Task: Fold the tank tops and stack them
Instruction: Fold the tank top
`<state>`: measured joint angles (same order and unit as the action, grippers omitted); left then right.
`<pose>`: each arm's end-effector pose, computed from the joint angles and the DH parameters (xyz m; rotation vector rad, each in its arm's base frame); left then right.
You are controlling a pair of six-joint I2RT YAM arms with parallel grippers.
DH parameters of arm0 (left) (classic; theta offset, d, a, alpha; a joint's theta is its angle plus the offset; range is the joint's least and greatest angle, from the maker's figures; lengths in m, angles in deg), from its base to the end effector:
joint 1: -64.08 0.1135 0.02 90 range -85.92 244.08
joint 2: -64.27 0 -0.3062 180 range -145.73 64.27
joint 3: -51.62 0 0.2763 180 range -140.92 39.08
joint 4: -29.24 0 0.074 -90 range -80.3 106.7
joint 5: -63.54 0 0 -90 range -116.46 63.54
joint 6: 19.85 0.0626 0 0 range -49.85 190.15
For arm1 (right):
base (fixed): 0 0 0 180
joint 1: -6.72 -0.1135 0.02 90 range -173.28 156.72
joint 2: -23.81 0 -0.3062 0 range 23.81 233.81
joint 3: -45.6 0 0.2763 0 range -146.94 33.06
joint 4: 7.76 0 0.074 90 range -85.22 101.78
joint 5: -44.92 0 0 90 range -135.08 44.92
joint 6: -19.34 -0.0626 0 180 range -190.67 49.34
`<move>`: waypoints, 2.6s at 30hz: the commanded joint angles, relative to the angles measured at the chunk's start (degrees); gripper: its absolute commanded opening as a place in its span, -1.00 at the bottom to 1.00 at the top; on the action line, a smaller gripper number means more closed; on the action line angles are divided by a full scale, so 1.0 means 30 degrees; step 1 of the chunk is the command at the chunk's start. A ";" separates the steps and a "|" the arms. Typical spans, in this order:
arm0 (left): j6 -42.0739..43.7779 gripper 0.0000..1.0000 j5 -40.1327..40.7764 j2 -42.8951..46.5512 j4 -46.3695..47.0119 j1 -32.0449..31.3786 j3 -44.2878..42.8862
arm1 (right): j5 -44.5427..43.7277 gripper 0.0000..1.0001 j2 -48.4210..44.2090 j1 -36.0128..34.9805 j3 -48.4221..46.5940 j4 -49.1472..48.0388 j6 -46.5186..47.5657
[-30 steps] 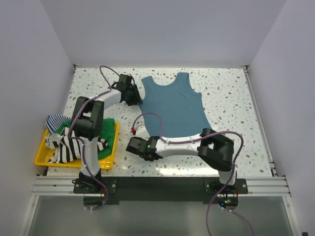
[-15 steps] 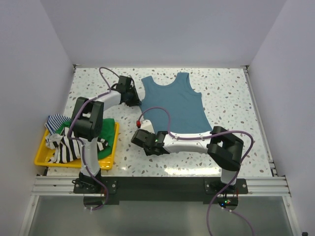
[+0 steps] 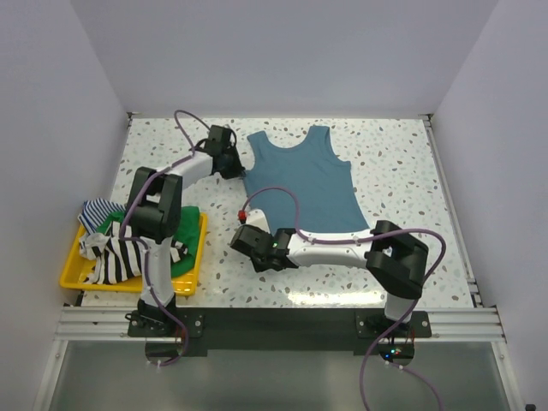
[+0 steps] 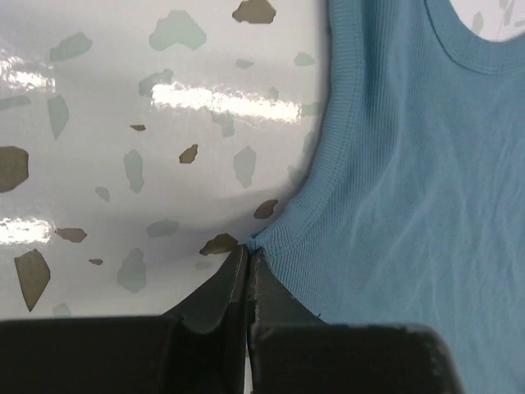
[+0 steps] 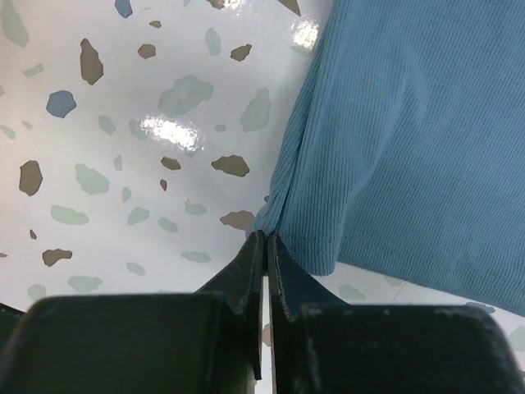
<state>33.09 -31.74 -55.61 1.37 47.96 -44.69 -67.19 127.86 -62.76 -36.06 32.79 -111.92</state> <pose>0.4891 -0.1474 0.1619 -0.4203 2.4992 -0.5012 0.1657 0.3756 0.1877 -0.5061 2.5057 0.2221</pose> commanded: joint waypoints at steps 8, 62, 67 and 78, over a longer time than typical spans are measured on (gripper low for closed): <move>0.0546 -1.00 0.0734 -0.0530 -0.1187 0.0803 -0.3190 | 0.0748 -1.00 -0.0027 -0.0514 -0.1361 -0.0255 -0.0048; -0.0275 -1.00 0.0441 -0.5540 -0.2887 -0.3621 -1.0486 | -0.0071 -1.00 -0.6792 0.2708 0.7161 -0.1837 -0.3328; 0.0135 -0.85 0.0383 -0.5599 -0.2829 -0.3621 -1.0457 | -0.0218 -0.86 -0.7231 0.2738 0.7513 -0.1603 -0.3533; 0.1425 0.14 0.0205 -0.3257 -0.0544 -0.3504 -0.9549 | -0.2677 -0.31 -0.8990 0.2737 0.5849 0.1064 -0.3040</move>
<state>35.01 -31.56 -71.60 -5.19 37.01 -73.49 -70.49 102.74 -54.60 -14.36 33.60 -121.97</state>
